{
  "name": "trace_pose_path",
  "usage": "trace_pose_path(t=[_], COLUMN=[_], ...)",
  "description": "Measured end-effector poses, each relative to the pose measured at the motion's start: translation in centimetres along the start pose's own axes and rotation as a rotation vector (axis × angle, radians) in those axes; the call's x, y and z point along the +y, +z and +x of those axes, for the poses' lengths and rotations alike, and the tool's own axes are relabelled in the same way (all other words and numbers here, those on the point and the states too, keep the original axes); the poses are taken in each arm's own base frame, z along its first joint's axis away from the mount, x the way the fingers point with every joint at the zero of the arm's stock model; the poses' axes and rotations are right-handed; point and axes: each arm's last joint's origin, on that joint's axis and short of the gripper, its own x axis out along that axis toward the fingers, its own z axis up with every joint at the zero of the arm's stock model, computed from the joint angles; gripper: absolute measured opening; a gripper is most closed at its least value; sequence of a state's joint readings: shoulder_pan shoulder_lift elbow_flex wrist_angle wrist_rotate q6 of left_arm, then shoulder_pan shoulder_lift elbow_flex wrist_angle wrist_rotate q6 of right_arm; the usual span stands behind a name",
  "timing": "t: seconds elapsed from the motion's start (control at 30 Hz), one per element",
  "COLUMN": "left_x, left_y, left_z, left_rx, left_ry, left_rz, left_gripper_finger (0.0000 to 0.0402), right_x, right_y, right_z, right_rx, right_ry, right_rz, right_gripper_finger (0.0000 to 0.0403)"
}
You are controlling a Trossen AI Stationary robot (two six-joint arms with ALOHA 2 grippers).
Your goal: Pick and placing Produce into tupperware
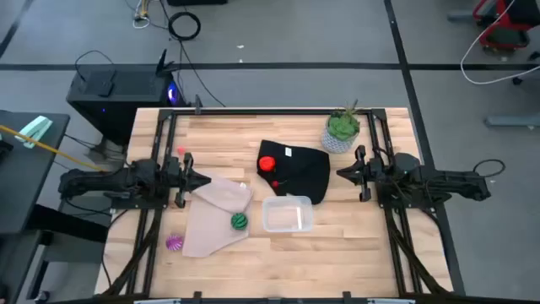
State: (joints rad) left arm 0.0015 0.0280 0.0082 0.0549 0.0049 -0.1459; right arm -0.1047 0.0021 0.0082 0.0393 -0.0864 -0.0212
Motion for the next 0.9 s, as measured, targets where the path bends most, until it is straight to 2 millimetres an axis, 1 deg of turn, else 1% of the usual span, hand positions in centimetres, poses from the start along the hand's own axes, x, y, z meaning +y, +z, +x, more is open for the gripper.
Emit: trace_pose_path(t=[0.23, 0.53, 0.9], left_x=[0.0, 0.0, 0.0], left_y=[0.0, 0.0, 0.0], left_z=[0.0, 0.0, 0.0], left_rx=[0.0, 0.0, 0.0], left_ry=[0.0, 0.0, 0.0], left_rz=[0.0, 0.0, 0.0], left_gripper_finger=[0.0025, 0.0036, 0.0023], right_x=[0.0, 0.0, 0.0], right_y=[0.0, 0.0, 0.0], right_z=[0.0, 0.0, 0.0], right_rx=[0.0, 0.0, 0.0], right_ry=[0.0, 0.0, 0.0], right_rz=[0.0, 0.0, 0.0], right_gripper_finger=[0.0027, 0.0027, 0.0027])
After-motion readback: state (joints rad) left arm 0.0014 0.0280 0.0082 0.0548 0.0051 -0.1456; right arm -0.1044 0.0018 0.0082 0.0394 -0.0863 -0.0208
